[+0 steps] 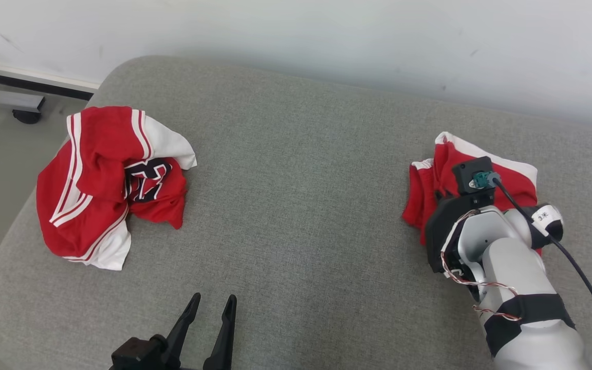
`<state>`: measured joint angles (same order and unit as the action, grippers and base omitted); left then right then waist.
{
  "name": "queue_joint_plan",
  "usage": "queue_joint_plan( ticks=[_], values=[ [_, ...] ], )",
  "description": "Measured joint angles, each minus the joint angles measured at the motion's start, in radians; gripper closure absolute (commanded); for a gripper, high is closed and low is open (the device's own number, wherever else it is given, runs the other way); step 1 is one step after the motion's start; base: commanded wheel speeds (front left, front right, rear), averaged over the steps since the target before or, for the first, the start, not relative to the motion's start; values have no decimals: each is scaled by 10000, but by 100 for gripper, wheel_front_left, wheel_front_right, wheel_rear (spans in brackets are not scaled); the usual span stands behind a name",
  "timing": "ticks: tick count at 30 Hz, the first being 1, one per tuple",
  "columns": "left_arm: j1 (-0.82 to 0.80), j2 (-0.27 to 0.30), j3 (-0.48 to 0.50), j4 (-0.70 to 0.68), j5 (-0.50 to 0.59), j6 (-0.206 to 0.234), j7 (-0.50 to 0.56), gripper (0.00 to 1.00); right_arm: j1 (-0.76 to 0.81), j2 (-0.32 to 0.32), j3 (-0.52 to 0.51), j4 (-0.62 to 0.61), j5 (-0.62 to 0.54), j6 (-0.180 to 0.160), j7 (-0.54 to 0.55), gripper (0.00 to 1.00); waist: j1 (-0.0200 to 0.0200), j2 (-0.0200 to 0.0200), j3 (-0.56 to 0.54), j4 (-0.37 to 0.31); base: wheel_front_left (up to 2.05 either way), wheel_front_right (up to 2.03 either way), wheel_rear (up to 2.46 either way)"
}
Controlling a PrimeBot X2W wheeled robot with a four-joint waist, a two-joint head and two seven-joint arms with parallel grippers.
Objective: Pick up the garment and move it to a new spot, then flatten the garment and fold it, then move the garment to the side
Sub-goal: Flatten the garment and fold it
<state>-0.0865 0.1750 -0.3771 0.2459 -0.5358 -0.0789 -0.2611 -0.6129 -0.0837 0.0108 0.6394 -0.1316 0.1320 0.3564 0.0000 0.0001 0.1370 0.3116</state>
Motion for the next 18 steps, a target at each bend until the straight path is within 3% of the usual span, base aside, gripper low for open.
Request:
queue_joint_plan(
  ticks=[1, 2, 3, 11, 14, 18],
  values=[
    [4, -6, 6, 2, -19, 4, 0, 0, -7, 48, -31, 104, 58, 0, -4, 100, 0, 0, -19, 3, 0, 0, 0],
    [7, -15, 12, 6, -23, 10, 0, 0, -6, 94, -10, 192, 144, 0, -67, 76, 0, 0, -38, 0, 0, 0, 0],
    [10, -21, 17, 12, -23, 10, 0, 0, -6, 142, -38, 247, 316, 0, -146, 0, 0, 0, -59, -8, 0, 0, 0],
    [78, -12, 19, 52, -44, 50, -2, 0, -174, 313, 213, -376, 2627, -2, -1058, 0, 0, 0, -346, -187, 0, 0, 0],
    [214, 23, 31, 54, -75, 58, -2, 0, -42, 186, -17, -857, 2650, 0, -1256, 0, -1, 0, -482, -287, 0, 0, 0],
    [255, 35, 15, 48, -100, 73, -2, 0, 532, -725, -809, -1185, 1858, -2, -1294, 0, 0, 0, -632, -411, 0, 0, 0]
  ],
)
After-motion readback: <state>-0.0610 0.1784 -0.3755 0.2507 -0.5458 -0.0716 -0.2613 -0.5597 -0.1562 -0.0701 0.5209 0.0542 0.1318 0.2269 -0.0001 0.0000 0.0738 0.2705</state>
